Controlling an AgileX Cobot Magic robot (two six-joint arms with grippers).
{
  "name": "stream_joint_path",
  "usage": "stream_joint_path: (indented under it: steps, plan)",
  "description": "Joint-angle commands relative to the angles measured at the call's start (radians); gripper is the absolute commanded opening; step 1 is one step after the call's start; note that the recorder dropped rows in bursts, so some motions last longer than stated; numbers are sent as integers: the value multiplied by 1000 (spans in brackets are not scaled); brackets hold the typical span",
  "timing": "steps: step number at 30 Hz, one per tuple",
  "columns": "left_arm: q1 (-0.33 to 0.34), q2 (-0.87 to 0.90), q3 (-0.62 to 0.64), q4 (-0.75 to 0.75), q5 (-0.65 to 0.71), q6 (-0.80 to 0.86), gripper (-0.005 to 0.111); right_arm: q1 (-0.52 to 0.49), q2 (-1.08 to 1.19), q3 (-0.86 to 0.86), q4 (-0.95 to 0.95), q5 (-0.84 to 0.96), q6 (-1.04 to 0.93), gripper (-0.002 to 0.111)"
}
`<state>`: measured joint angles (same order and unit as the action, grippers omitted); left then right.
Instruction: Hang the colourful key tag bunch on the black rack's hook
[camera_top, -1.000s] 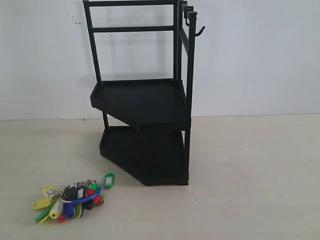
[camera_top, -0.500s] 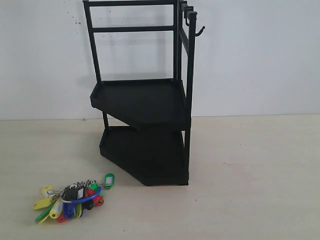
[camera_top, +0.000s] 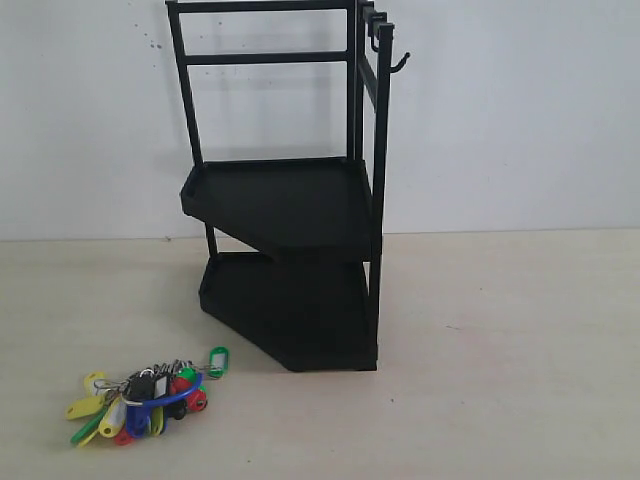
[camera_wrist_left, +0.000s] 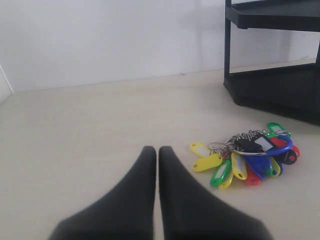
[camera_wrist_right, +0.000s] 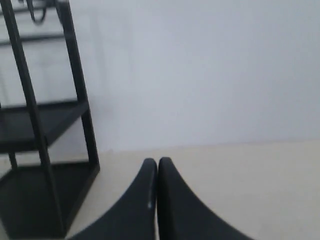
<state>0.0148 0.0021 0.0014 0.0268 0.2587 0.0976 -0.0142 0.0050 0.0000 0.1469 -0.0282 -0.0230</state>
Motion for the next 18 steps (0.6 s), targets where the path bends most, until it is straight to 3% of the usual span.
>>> stream_joint_path:
  steps: [1,8,13,18]
  plan:
    - [-1,-2,-1,-3,-4,-1,4,-6,-5,0,-1,-249,-1,0]
    - [-1,-2,-1,-3,-4,-1,4,-6,8,-156,-1,-33,-13,0]
    - [-1,-2,-1,-3,-4,-1,4,-6,198,-311,-8,237,-34,0]
    - [-1,-2,-1,-3,-4,-1,4,-6,381,-350,-2,236,-36,0]
